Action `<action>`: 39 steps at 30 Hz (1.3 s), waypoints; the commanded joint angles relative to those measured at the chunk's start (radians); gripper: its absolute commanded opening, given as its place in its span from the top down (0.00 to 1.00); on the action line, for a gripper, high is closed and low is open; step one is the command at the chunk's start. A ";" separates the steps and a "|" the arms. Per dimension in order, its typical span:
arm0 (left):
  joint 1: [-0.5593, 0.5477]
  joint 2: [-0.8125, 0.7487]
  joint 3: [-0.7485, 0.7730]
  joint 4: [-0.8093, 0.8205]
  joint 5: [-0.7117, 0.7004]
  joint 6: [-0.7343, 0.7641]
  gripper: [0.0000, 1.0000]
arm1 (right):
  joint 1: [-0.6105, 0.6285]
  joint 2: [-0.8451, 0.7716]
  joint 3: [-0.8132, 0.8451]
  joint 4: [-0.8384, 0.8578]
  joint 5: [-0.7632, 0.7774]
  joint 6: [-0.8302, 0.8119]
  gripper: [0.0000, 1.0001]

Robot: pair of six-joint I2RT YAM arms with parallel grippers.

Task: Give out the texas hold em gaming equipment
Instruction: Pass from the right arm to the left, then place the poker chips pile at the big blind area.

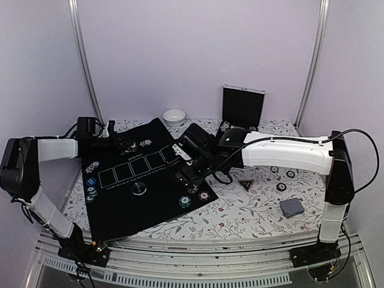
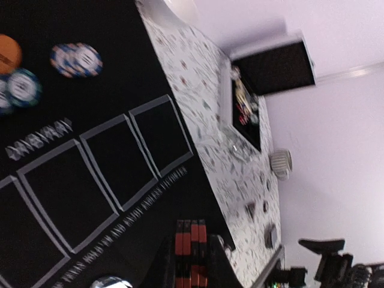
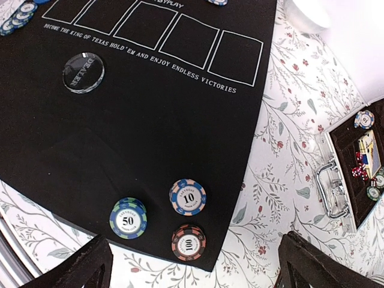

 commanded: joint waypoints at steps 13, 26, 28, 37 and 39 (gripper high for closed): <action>0.275 0.462 0.456 -0.133 -0.349 0.016 1.00 | -0.095 -0.241 -0.308 0.158 0.001 0.038 0.01; 0.252 0.686 0.569 -0.107 -0.229 0.013 1.00 | -0.098 -0.245 -0.300 0.155 -0.023 0.045 0.01; 0.254 0.702 0.565 -0.081 -0.206 -0.001 1.00 | -0.098 -0.242 -0.295 0.148 -0.025 0.045 0.01; 0.259 0.732 0.538 -0.008 -0.146 -0.089 0.90 | -0.098 -0.234 -0.280 0.128 -0.024 0.045 0.01; 0.259 0.727 0.543 -0.058 -0.205 -0.078 0.79 | -0.097 -0.236 -0.281 0.126 -0.018 0.046 0.01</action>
